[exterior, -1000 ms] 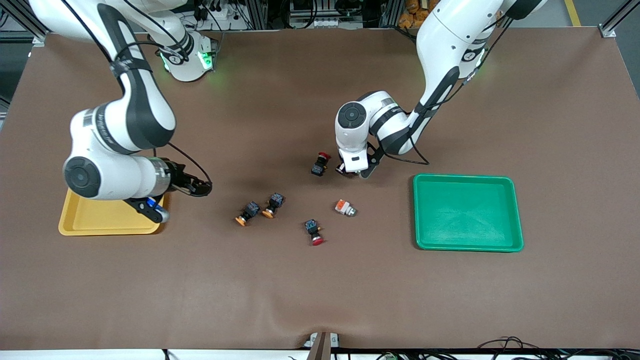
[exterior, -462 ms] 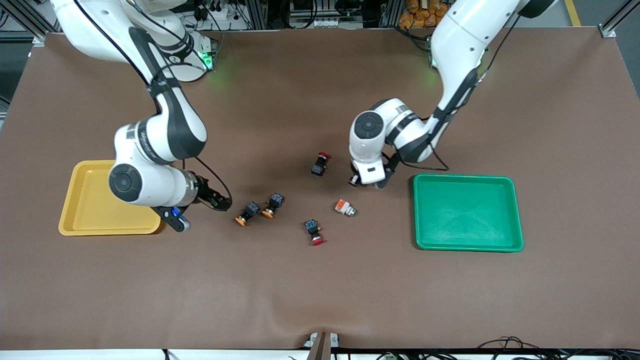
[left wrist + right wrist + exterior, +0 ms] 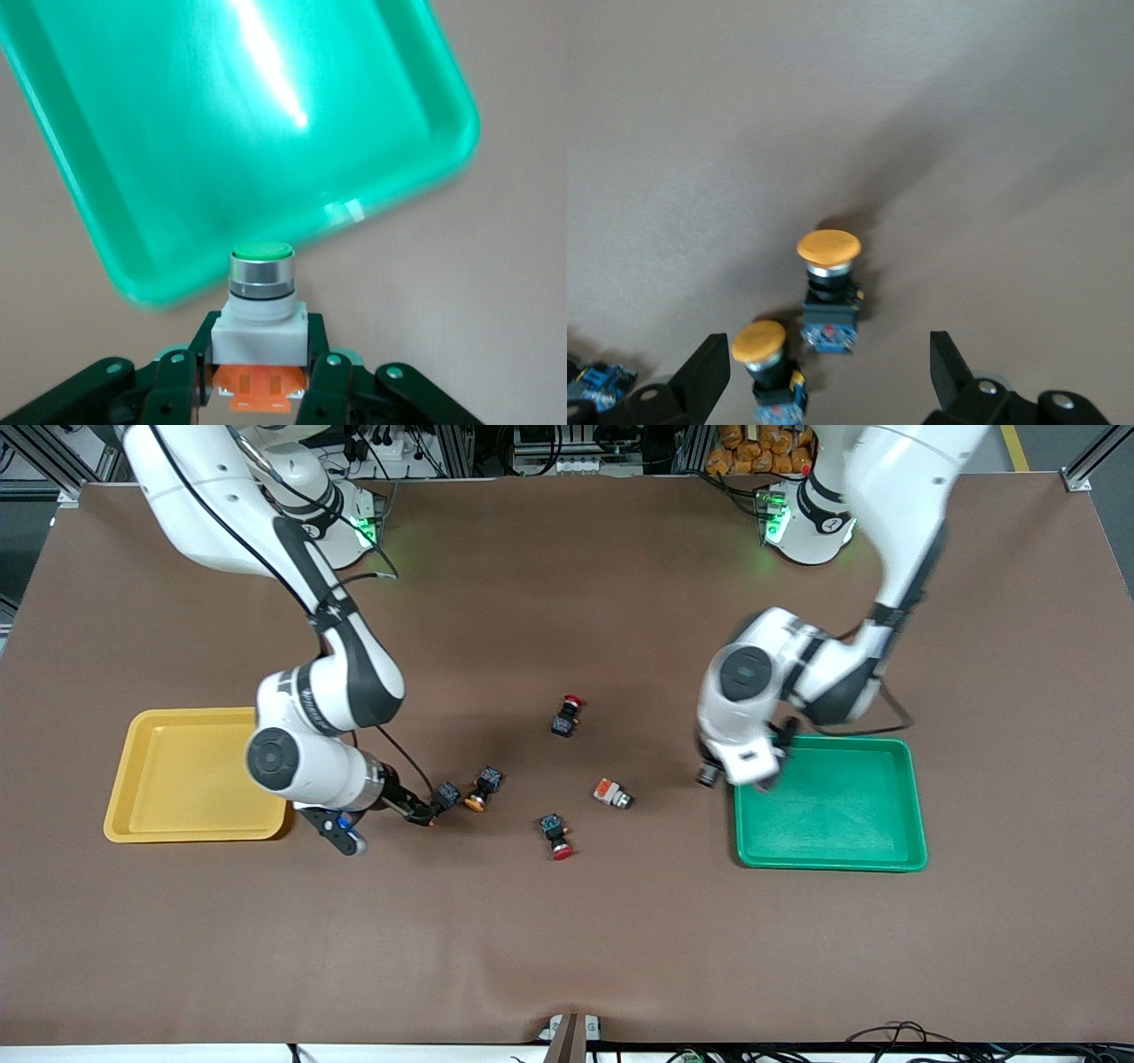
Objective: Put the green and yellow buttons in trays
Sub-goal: 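Place the green button in the green tray while the right gripper places yellow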
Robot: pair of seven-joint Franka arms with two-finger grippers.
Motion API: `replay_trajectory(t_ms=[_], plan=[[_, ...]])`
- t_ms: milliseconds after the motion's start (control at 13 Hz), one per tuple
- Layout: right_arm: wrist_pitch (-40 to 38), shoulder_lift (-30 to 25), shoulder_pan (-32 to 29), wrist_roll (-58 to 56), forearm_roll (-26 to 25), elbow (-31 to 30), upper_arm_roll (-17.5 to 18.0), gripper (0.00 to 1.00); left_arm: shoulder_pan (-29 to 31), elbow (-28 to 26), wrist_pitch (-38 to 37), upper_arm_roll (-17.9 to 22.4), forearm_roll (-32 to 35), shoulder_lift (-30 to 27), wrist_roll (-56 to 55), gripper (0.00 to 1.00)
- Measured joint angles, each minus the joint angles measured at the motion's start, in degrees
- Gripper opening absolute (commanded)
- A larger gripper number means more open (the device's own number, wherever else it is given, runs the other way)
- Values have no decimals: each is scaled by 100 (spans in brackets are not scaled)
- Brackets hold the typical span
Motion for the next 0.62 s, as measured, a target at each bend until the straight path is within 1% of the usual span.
replay_trajectory(t_ms=[308, 462, 538, 615], plan=[[562, 368, 34, 11, -1, -3, -4, 100, 908, -3, 1, 11, 0, 113, 1311, 0], [666, 489, 53, 11, -2, -3, -3, 100, 1062, -1, 5, 17, 0, 237, 1701, 0], [750, 539, 64, 11, -3, -5, -3, 89, 1100, 1, 7, 23, 0, 286, 1889, 0], [840, 590, 85, 10, -3, -11, -2, 71, 1173, 3, 7, 33, 1, 317, 2105, 0]])
